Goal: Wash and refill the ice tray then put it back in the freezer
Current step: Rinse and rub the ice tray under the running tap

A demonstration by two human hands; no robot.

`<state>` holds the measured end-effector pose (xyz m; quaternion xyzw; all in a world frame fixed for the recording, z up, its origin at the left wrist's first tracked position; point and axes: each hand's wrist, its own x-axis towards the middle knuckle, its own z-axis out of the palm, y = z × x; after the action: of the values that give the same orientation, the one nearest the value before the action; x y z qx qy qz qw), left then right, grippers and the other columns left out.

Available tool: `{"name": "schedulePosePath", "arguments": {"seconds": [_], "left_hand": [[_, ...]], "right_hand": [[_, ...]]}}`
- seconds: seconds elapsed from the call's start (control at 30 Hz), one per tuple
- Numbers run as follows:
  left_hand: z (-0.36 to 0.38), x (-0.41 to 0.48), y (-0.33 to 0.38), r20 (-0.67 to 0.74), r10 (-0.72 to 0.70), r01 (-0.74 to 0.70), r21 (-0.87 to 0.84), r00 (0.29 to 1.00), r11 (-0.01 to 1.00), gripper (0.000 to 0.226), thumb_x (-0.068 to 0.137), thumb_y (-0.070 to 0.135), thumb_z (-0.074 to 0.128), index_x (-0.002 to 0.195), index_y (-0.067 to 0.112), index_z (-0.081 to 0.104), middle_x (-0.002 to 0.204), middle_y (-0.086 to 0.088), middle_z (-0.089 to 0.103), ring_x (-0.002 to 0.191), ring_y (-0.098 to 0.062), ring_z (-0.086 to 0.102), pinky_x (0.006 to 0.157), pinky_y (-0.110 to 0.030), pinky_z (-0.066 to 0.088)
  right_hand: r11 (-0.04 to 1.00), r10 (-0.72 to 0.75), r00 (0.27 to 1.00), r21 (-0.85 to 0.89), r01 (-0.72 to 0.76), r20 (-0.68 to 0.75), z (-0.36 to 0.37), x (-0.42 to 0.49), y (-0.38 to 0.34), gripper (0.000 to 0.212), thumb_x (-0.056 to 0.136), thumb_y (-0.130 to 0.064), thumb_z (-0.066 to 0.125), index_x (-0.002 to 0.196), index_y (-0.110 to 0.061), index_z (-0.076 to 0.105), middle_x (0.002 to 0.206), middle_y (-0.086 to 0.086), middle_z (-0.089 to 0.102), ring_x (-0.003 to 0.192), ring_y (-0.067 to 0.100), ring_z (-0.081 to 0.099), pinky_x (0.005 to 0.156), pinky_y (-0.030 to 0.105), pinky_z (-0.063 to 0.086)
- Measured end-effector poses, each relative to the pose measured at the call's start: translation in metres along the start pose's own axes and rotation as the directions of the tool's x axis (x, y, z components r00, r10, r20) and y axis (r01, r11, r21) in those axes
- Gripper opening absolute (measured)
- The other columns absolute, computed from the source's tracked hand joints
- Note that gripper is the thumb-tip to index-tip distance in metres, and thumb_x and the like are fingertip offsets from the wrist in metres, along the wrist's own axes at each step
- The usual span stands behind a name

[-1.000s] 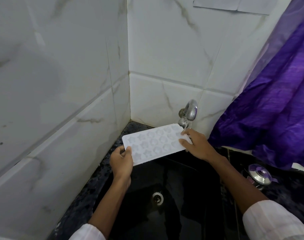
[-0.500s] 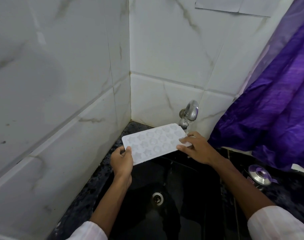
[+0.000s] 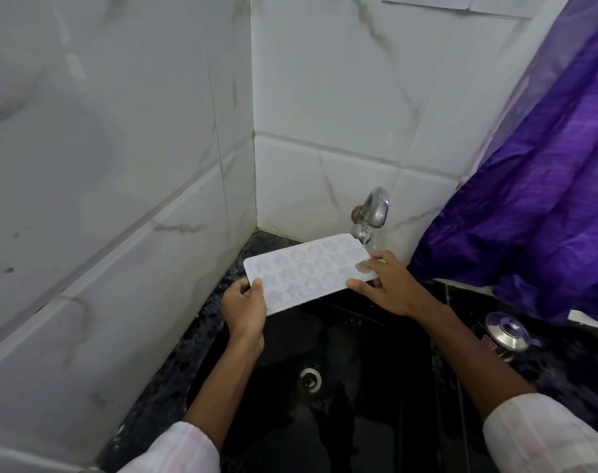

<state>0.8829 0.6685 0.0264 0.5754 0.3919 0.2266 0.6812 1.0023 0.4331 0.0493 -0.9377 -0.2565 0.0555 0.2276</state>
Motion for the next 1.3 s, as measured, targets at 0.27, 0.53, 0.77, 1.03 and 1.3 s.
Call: {"name": "schedulePosePath", "arguments": {"seconds": [0.27,0.53,0.77,1.03,1.3], "left_hand": [[0.000,0.001,-0.002,0.008,-0.010,0.010,-0.006,1.000,1.000,0.013,0.098,0.013,0.056,0.101,0.009,0.068,0.097,-0.007,0.071,0.085,-0.019,0.068,0.074,-0.031,0.055],[0.001,0.002,-0.003,0.015,0.002,-0.002,0.003,1.000,1.000,0.014,0.098,0.014,0.056,0.104,0.007,0.067,0.100,-0.008,0.071,0.087,-0.019,0.067,0.071,-0.029,0.052],[0.001,0.002,-0.007,0.028,0.004,-0.005,0.013,1.000,1.000,0.012,0.098,0.014,0.056,0.099,0.009,0.067,0.095,-0.007,0.070,0.083,-0.018,0.066,0.074,-0.033,0.055],[-0.013,0.008,-0.024,0.085,0.010,-0.018,0.093,0.996,0.996,0.011,0.098,0.015,0.056,0.098,0.012,0.066,0.097,-0.006,0.071,0.085,-0.020,0.068,0.070,-0.030,0.051],[-0.029,-0.003,-0.055,0.229,0.022,-0.080,0.251,0.973,0.965,0.010,0.099,0.018,0.056,0.098,0.013,0.065,0.090,-0.003,0.072,0.082,-0.021,0.070,0.071,-0.041,0.059]], "right_hand": [[1.000,0.012,1.000,-0.007,-0.012,0.008,-0.002,-0.002,0.006,0.066,0.081,-0.066,0.059,0.126,-0.018,0.061,0.138,0.002,0.042,0.115,0.015,0.050,0.096,0.031,0.048],[1.000,0.007,1.000,0.024,-0.007,-0.003,0.001,-0.009,0.004,0.060,0.085,-0.059,0.060,0.130,-0.019,0.059,0.138,0.005,0.039,0.104,0.016,0.056,0.091,0.025,0.047],[0.999,0.010,1.000,0.053,-0.009,-0.023,0.002,-0.013,0.007,0.063,0.083,-0.060,0.062,0.129,-0.017,0.060,0.134,0.001,0.043,0.116,0.014,0.049,0.098,0.028,0.046],[0.783,0.326,0.938,0.590,-0.199,-0.116,0.023,-0.025,0.005,0.042,0.091,-0.039,0.065,0.125,-0.015,0.056,0.112,-0.002,0.064,0.096,0.013,0.065,0.083,0.036,0.059],[0.689,0.452,0.892,0.629,-0.360,0.015,0.069,-0.058,0.038,0.019,0.095,-0.027,0.059,0.109,-0.023,0.072,0.103,-0.006,0.073,0.096,0.011,0.069,0.092,0.042,0.056]]}}
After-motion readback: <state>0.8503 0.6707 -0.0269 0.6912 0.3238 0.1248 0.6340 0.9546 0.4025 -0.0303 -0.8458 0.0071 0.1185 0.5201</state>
